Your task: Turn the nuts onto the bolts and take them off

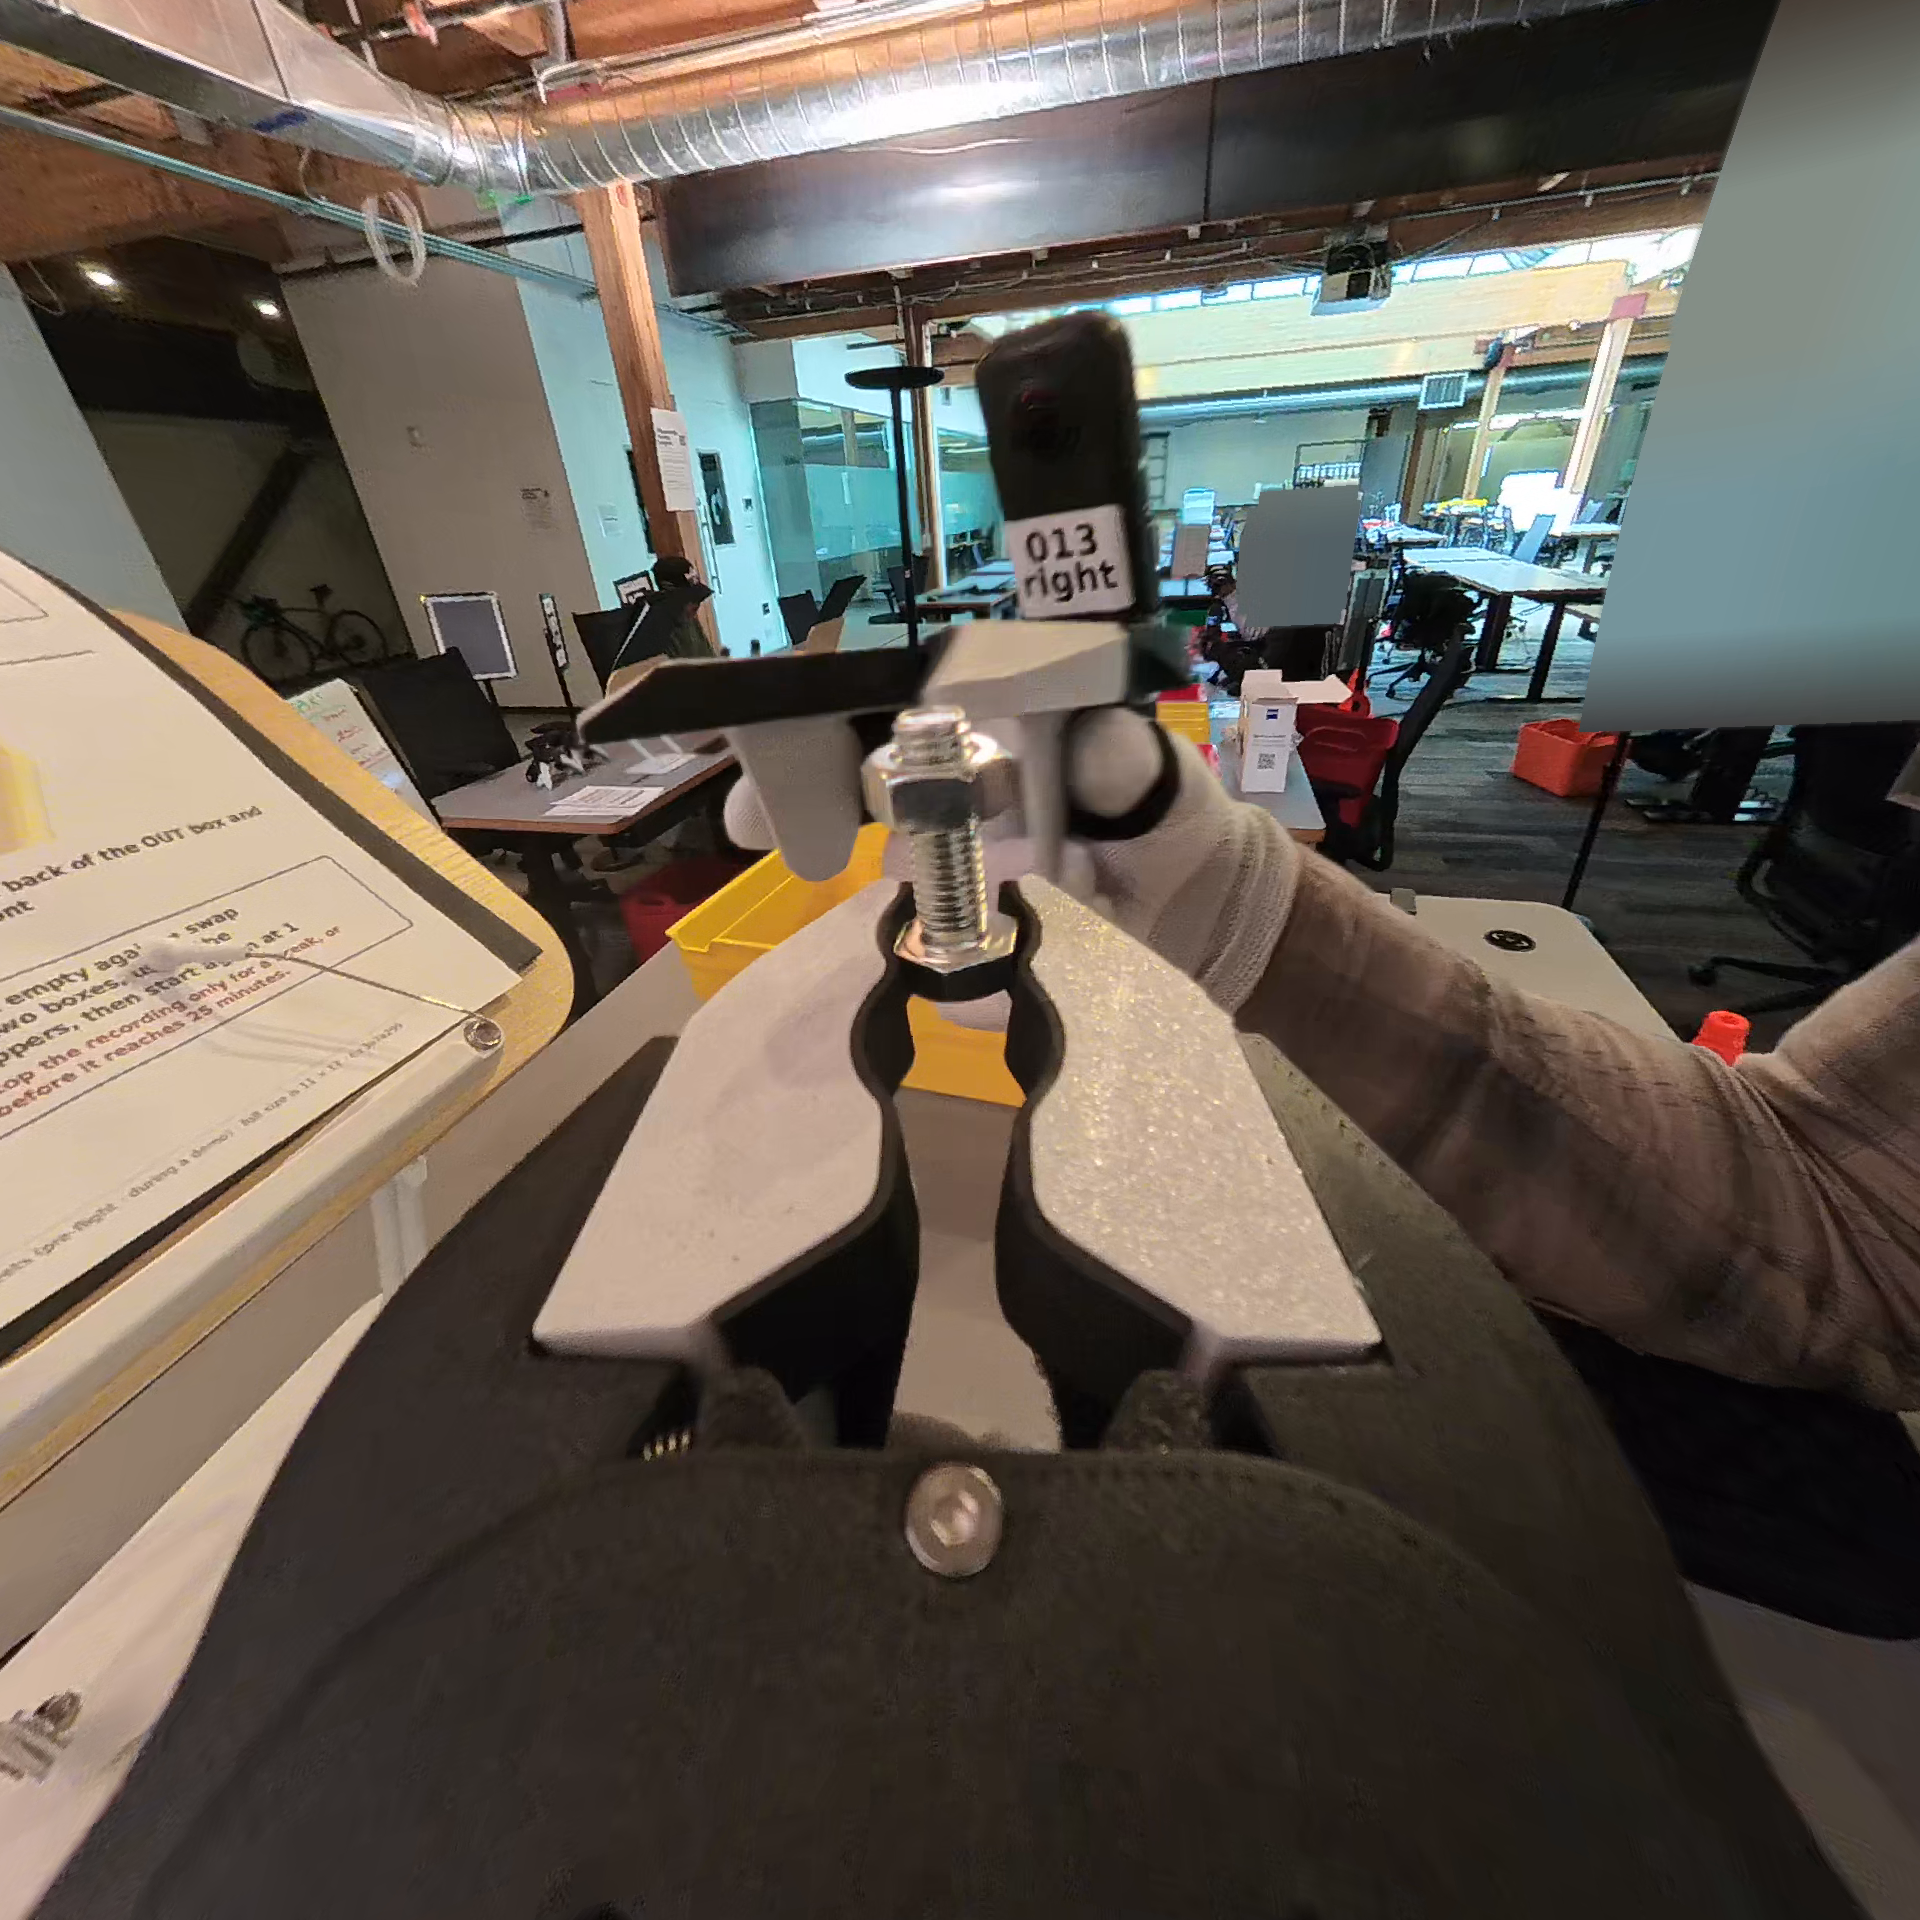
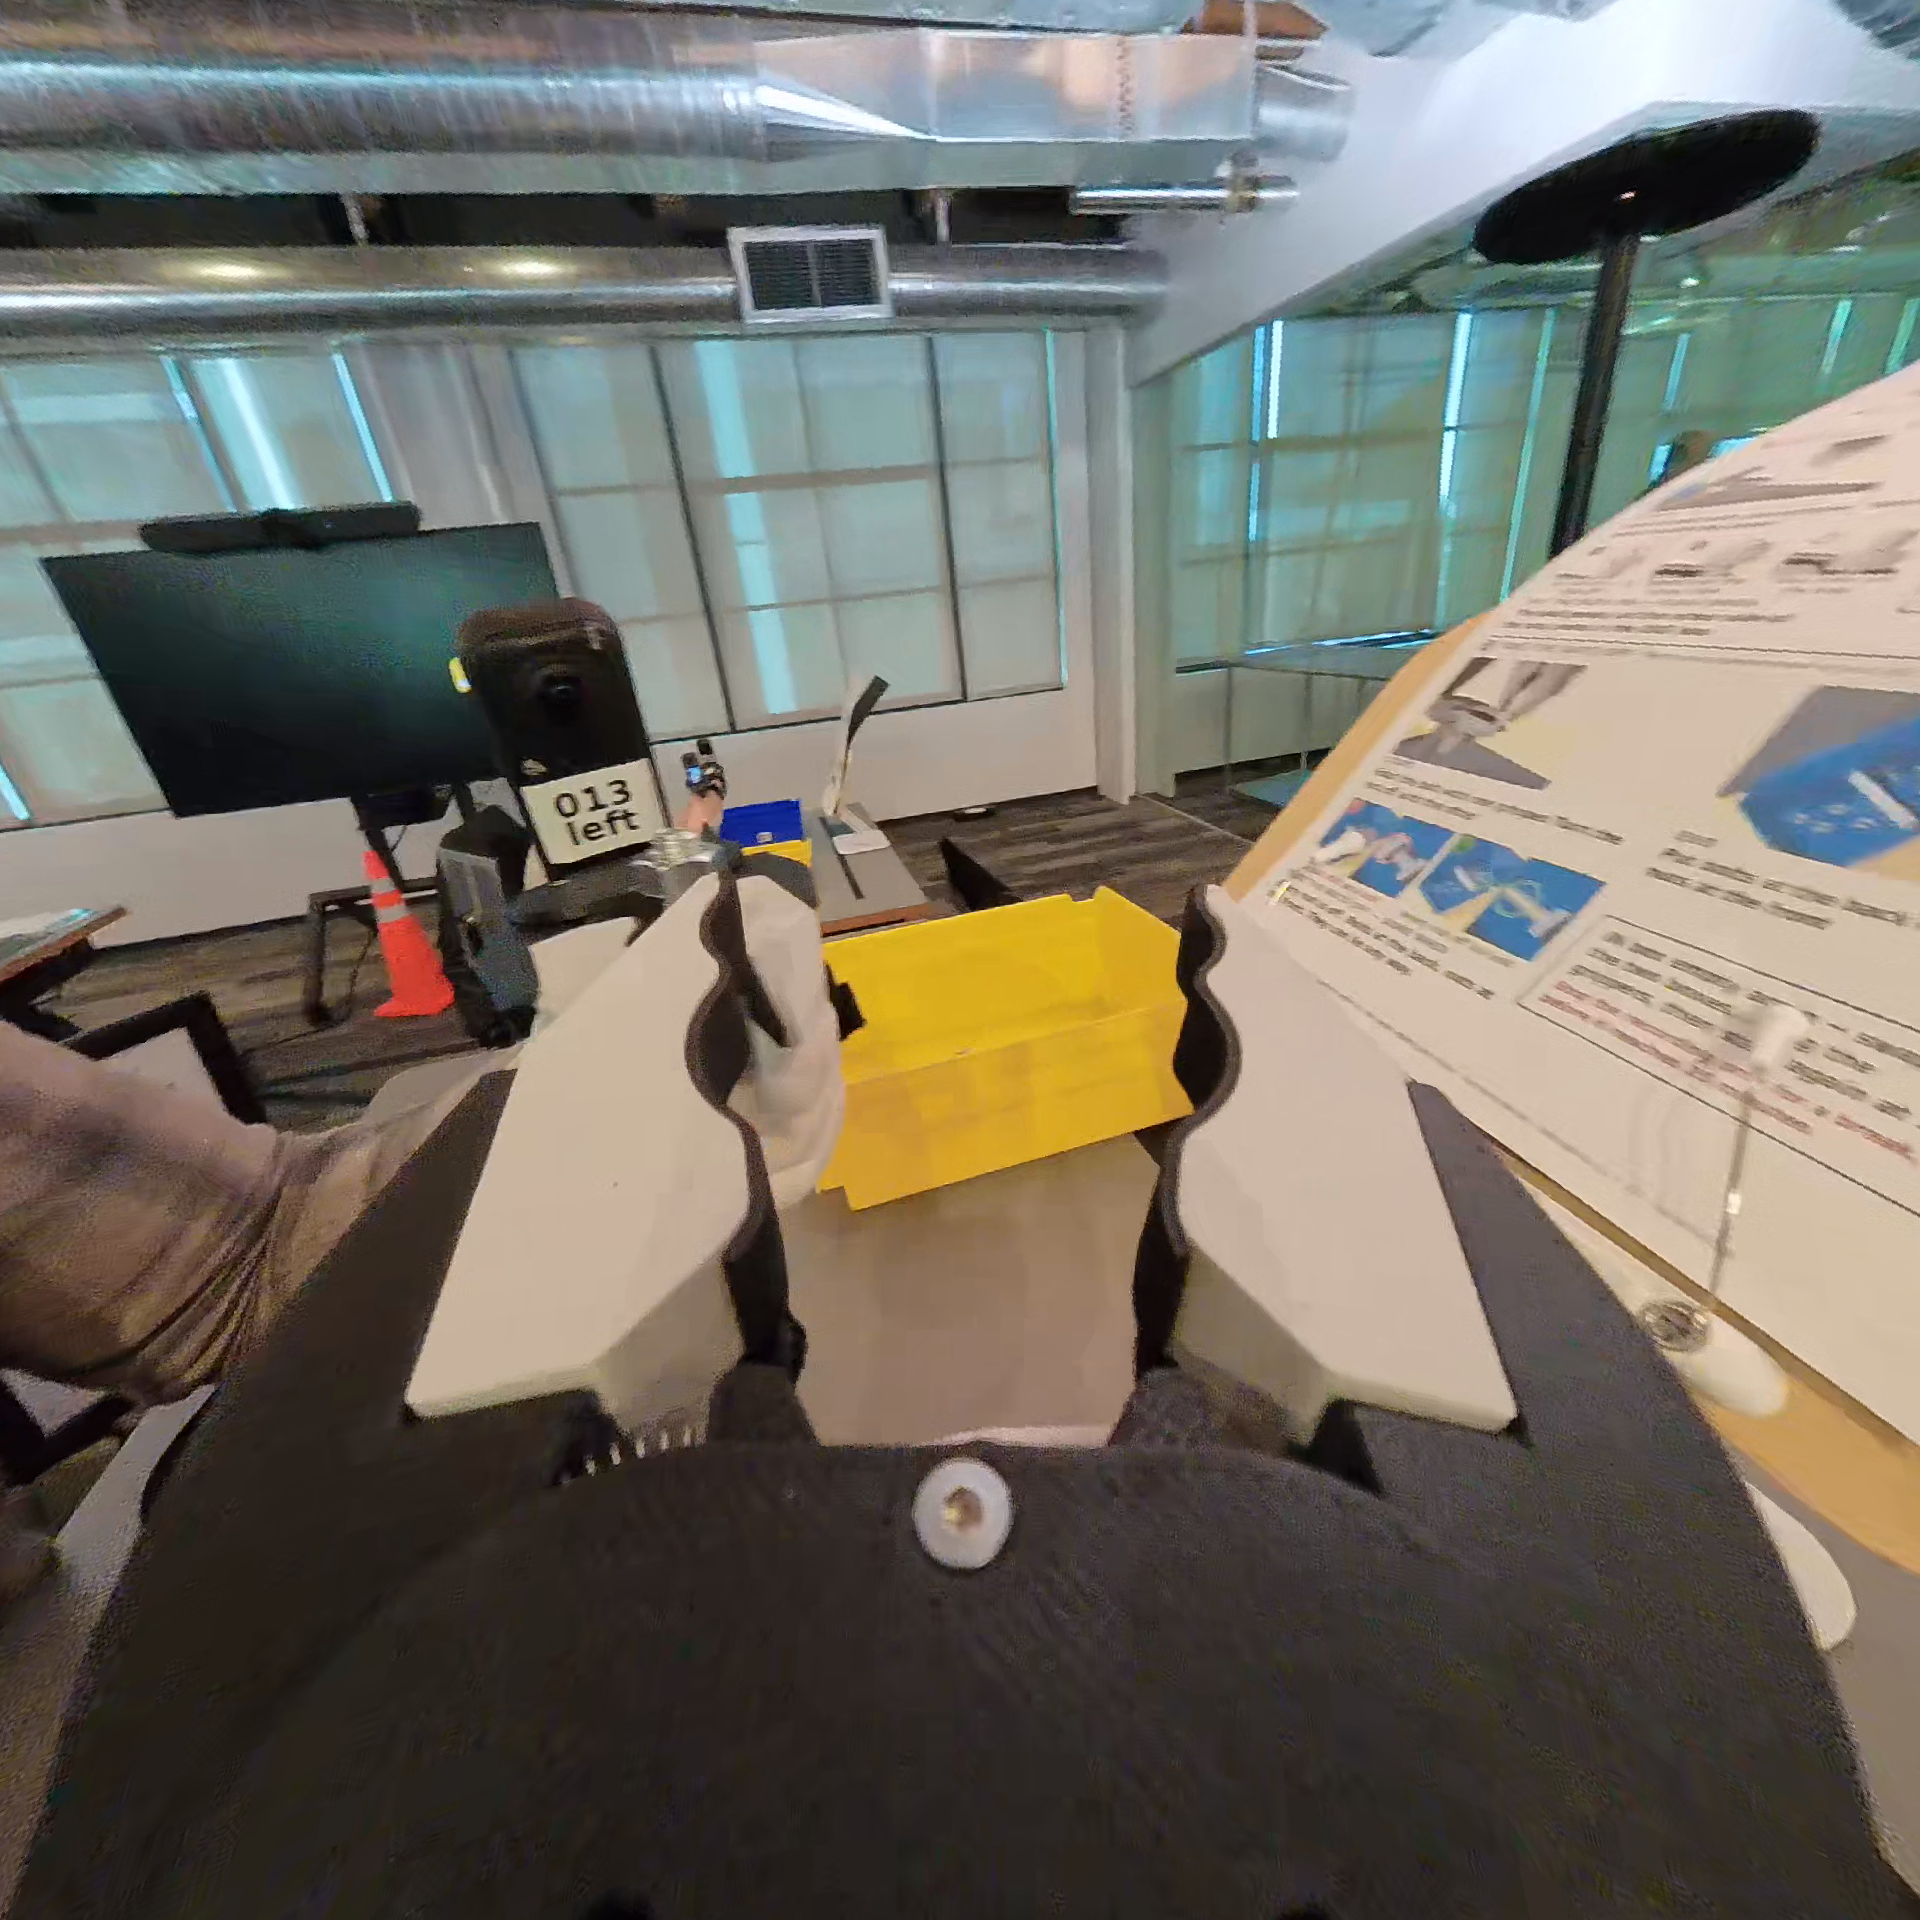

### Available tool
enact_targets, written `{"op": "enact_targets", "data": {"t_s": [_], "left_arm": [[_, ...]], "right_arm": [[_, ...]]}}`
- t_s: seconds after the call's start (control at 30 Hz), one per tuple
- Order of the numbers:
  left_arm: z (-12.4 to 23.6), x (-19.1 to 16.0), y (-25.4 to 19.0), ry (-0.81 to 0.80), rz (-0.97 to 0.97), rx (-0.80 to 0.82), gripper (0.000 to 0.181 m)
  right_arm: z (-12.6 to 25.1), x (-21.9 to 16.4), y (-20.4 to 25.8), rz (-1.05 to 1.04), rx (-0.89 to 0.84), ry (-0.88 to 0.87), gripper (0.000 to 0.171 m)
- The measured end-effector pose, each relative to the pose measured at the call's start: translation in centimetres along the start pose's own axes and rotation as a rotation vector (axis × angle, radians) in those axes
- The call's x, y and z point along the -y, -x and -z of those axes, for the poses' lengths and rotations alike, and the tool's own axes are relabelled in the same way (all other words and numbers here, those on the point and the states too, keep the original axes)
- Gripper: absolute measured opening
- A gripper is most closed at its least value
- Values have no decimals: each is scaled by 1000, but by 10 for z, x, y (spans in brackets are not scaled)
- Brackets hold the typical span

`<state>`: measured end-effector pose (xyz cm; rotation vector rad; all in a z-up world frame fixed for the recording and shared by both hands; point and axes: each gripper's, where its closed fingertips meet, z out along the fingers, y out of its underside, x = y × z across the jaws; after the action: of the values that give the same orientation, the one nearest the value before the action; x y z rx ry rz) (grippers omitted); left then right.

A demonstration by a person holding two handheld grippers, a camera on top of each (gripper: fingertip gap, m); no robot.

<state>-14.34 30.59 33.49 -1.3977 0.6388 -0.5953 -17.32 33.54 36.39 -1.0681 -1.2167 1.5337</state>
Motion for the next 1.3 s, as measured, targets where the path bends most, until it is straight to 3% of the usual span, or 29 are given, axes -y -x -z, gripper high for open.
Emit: {"op": "enact_targets", "data": {"t_s": [0.13, 0.23, 0.27, 0.33, 0.53, 0.7, 0.73, 0.77, 0.83, 1.0, 1.1, 1.17, 1.3], "left_arm": [[-3, -5, 3, 15, 10, 16, 15], [-2, -5, 5, 18, 4, 27, 14], [0, -4, 4, 12, 5, 16, 14], [2, 0, 5, 7, -7, 29, 15], [-4, -11, 9, 45, 14, 43, 15], [-3, -10, 10, 40, 39, 41, 15], [-2, -9, 9, 34, 38, 35, 14], [-1, -7, 8, 24, 42, 28, 14], [-1, -6, 11, 30, 51, 46, 14], [-5, -15, 14, 56, 65, 53, 14], [-5, -16, 14, 64, 62, 59, 14], [-2, -13, 15, 46, 74, 50, 14], [-2, -10, 14, 43, 58, 58, 14]], "right_arm": [[-19, -11, 22, 83, 31, 84, 91], [-15, -8, 10, 59, -6, 66, 91], [-6, -4, -10, 34, -93, 43, 67], [13, -1, -36, -20, -182, 2, 59], [-11, -5, 13, 105, -1, 55, 91], [-14, -7, 2, 58, -41, 49, 91], [-7, -6, -15, 35, -109, 45, 74], [1, -10, -31, 30, -179, 61, 74], [7, -15, -36, 1, -166, 76, 81], [-15, -9, 1, 68, -43, 84, 91], [-13, -11, -10, 32, -65, 84, 98], [2, -8, -34, 26, -164, 70, 80], [8, 0, -27, 34, -124, 54, 87]]}}
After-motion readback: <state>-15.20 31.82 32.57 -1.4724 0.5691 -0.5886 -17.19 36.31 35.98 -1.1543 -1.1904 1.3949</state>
